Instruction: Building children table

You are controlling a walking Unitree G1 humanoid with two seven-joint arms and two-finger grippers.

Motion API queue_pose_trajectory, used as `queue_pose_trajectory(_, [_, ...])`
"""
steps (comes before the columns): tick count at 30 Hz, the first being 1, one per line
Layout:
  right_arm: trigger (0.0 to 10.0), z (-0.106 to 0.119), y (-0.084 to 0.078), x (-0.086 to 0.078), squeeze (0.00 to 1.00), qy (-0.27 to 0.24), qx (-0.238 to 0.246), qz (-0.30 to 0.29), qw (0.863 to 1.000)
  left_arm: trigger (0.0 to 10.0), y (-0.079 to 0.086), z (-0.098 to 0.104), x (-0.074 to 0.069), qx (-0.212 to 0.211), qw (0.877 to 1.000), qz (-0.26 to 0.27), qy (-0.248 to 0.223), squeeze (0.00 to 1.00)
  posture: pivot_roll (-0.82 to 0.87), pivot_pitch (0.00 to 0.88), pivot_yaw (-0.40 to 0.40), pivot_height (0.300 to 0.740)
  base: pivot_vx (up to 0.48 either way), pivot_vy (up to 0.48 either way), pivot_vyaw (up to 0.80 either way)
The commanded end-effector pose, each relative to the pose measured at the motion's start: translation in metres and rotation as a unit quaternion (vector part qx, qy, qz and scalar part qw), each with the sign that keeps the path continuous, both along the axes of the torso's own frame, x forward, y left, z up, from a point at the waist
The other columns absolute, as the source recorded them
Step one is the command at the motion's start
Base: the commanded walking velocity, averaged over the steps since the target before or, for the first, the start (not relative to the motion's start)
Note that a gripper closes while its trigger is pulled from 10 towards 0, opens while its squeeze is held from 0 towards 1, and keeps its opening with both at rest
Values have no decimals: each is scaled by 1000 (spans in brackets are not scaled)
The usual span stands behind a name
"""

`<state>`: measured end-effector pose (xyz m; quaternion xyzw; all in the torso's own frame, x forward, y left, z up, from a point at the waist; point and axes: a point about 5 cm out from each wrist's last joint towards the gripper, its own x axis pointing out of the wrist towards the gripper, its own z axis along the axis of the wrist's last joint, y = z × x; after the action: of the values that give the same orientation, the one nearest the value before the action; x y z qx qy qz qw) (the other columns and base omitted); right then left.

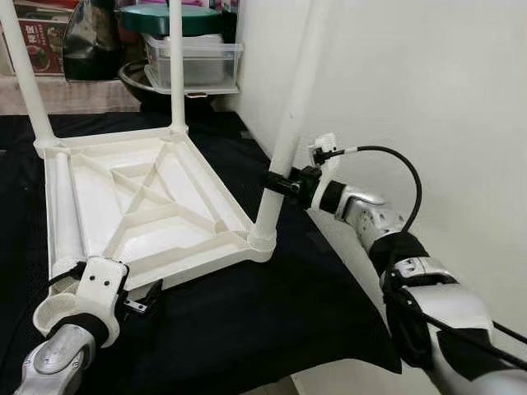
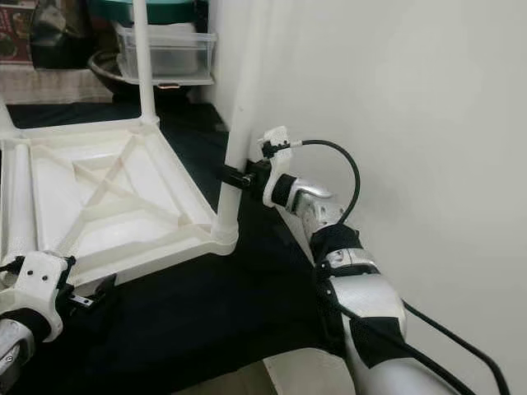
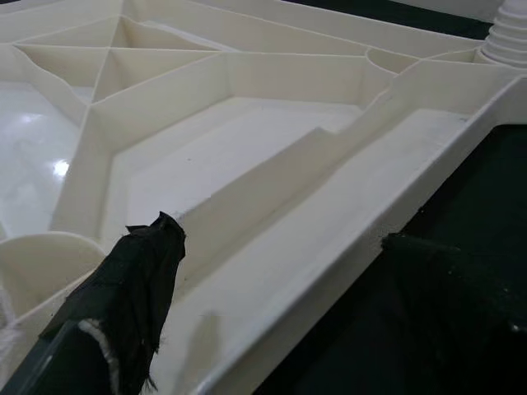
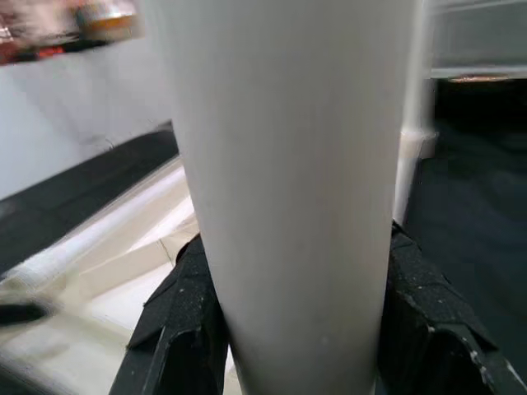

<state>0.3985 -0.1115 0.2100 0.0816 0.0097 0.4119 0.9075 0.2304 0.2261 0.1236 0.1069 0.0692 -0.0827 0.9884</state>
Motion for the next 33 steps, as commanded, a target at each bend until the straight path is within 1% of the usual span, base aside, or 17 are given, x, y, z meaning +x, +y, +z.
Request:
queue_pose_trajectory(1, [0,-10,-11,7,0,38,-10,-128,991,10000,0,0,0,1,1000,-6,1,0,214,0,-156,740,0,0,0])
queue_pose_trajectory(3, [0,-10,-11,7,0,38,-10,-128,991,10000,0,0,0,1,1000,-6,1,0,214,0,-156,740,0,0,0])
queue_pose_trajectory(4, [0,-33,-29,5,0,76,-34,-302,950,10000,-1,-1,0,0,1000,-6,1,0,204,0,-145,740,0,0,0])
queue_pose_trajectory(6, [0,-46,-32,-7,0,74,-35,-385,919,10000,-4,-2,1,-2,1000,-10,2,0,197,0,-141,740,0,0,0])
queue_pose_trajectory(10, [0,-47,-15,-19,0,68,-25,-385,920,10000,-4,-2,3,-3,1000,-11,2,0,193,0,-137,740,0,0,0])
queue_pose_trajectory(11, [3490,-46,-5,-24,0,69,-23,-369,926,10000,-4,-2,4,-3,1000,-11,1,0,188,0,-133,740,0,0,0])
queue_pose_trajectory(13, [3490,-46,-5,-24,0,69,-23,-369,926,10000,-4,-2,4,-3,1000,-11,1,0,188,0,-133,740,0,0,0])
queue_pose_trajectory(14, [10000,-42,8,-28,0,63,-21,-336,940,10000,-4,-1,6,-3,1000,-12,-1,0,185,0,-131,740,0,0,0])
queue_pose_trajectory(16, [10000,-30,26,-33,0,46,-1,-276,960,10000,-4,0,8,-2,1000,-14,-3,0,181,0,-130,740,0,0,0])
queue_pose_trajectory(17, [10000,-30,26,-33,0,46,-1,-276,960,10000,-4,0,8,-2,1000,-14,-3,0,181,0,-130,740,0,0,0])
queue_pose_trajectory(18, [10000,-22,25,-31,1000,31,14,-259,965,10000,-4,0,9,-2,1000,-14,-4,0,181,0,-133,740,0,0,0])
queue_pose_trajectory(24, [10000,7,15,-24,1000,2,52,-158,986,10000,-4,1,10,-4,1000,-14,-6,0,188,0,-138,740,0,0,0])
queue_pose_trajectory(25, [10000,17,15,-27,0,-10,67,-95,993,10000,-4,1,9,-5,1000,-13,-6,0,187,0,-138,740,0,0,0])
queue_pose_trajectory(27, [10000,17,5,-34,0,-33,67,58,996,10000,-4,1,9,-5,1000,-13,-6,0,197,0,-142,740,0,0,0])
queue_pose_trajectory(28, [10000,17,5,-34,0,-33,67,58,996,10000,-4,1,9,-5,1000,-13,-6,0,197,0,-142,740,0,0,0])
queue_pose_trajectory(29, [10000,10,-2,-36,0,-23,63,120,990,10000,-4,1,10,-6,1000,-14,-7,0,197,0,-142,740,0,0,0])
queue_pose_trajectory(33, [10000,-3,2,-34,0,-9,32,148,989,10000,-4,1,11,-5,1000,-16,-8,0,197,0,-142,740,0,0,0])
